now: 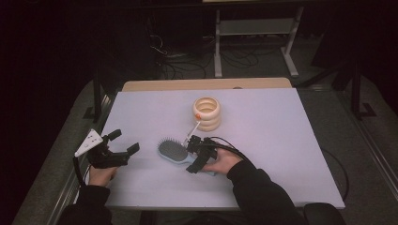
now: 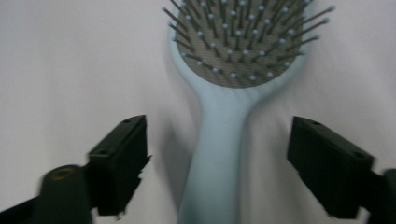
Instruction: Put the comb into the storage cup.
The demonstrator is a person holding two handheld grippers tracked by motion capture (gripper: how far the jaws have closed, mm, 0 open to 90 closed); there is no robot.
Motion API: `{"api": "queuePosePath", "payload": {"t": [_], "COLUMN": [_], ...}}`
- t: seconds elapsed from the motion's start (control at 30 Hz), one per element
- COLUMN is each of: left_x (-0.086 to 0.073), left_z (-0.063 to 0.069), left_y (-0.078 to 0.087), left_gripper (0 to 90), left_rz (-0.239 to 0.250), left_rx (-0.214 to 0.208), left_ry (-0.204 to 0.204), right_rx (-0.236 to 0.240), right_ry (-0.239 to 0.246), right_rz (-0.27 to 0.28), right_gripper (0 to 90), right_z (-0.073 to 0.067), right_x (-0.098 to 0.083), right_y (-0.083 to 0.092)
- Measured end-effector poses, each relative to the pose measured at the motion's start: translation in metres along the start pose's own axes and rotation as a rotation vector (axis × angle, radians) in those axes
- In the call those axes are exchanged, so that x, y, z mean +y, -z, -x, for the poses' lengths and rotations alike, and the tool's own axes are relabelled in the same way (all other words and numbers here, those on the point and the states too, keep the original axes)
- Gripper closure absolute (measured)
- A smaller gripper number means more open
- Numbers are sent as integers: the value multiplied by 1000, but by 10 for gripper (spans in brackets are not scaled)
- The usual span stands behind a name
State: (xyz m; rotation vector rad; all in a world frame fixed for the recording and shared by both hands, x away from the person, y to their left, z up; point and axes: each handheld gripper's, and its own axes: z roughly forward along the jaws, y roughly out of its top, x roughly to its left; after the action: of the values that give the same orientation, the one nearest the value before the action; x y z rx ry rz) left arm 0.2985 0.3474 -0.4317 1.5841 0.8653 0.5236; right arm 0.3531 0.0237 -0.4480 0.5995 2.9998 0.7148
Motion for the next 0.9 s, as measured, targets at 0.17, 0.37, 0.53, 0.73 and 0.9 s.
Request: {"api": "queuePosePath", "payload": {"t": [0.17, 0.37, 0.53, 0.73, 0.9], "left_x": [0, 0, 0, 0, 0], "left_z": [0, 0, 0, 0, 0], "left_y": [0, 0, 0, 0, 0], "left_gripper": [0, 0, 0, 0, 0], "left_rz": [-2, -2, 1, 0, -1], "left_rx": [0, 1, 4, 4, 5], "left_ry": [-2, -3, -7, -9, -11], "right_rx": [8, -10, -23, -51, -76], "right_ry": [-7, -7, -12, -22, -5], "right_rz": [20, 26, 26, 7, -6], "right_gripper": [382, 472, 553, 592, 674], "right_z": [1, 0, -1, -3, -5], "right_x": [0, 2, 4, 5, 6], "right_y": [2, 2, 2, 1, 1]}}
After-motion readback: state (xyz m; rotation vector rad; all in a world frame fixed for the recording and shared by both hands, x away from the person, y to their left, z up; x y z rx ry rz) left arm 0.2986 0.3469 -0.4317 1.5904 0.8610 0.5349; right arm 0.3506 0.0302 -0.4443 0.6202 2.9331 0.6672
